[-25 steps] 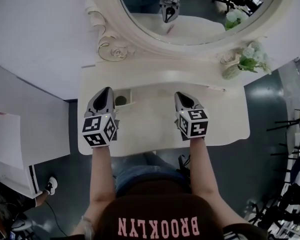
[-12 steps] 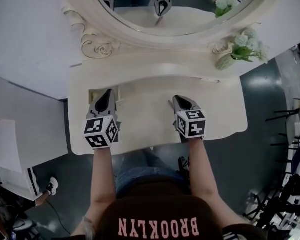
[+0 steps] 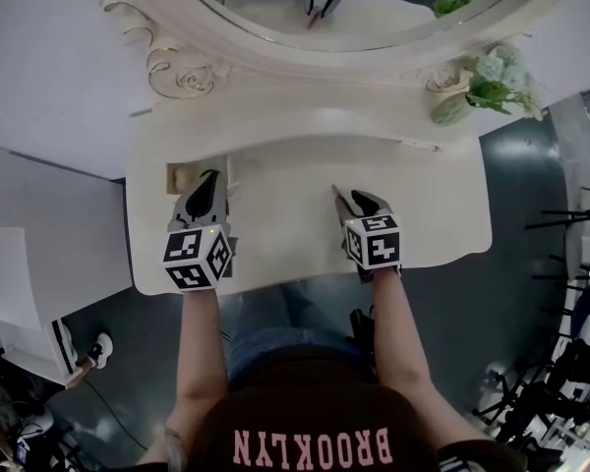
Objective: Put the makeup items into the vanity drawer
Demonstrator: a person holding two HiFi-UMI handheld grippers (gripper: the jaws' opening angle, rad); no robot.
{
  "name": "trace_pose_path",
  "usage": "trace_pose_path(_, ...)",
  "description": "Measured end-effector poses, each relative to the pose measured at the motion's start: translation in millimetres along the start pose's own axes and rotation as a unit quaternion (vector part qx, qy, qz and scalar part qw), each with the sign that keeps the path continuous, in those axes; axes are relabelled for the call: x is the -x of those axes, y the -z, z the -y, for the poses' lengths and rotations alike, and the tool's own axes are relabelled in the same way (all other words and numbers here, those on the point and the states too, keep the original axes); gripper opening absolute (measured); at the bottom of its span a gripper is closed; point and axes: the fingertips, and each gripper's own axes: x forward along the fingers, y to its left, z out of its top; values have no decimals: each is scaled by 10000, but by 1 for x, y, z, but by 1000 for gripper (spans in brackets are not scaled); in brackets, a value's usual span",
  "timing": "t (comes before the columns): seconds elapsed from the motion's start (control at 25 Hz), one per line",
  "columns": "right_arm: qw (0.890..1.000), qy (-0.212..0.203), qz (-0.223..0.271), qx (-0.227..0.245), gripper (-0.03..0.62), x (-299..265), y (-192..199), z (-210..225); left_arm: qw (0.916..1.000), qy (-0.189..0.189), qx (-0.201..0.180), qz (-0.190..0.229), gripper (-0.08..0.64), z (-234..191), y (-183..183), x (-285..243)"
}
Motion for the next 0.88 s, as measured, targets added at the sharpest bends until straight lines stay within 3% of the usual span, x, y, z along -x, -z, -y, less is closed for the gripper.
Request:
trace_pose_path(0.4,9986,204,-465,110,87,-15,28,6,10000,15,17,-94,6,1,9,-5)
trace_pose_path(0.44,9985,222,-488,101,42,-14,28,7,10000,18,15,-97,6,1,9,-5)
trace_pose_path(0.6,9980,215,-595,51,34,-13,28,7,9999,30,16,-99,6,1,9,-4)
trace_pose_path(0.88,9996,214,-200,-29,34,-2,-3,1,10000,-7,-52,77,6,-5,-11,4)
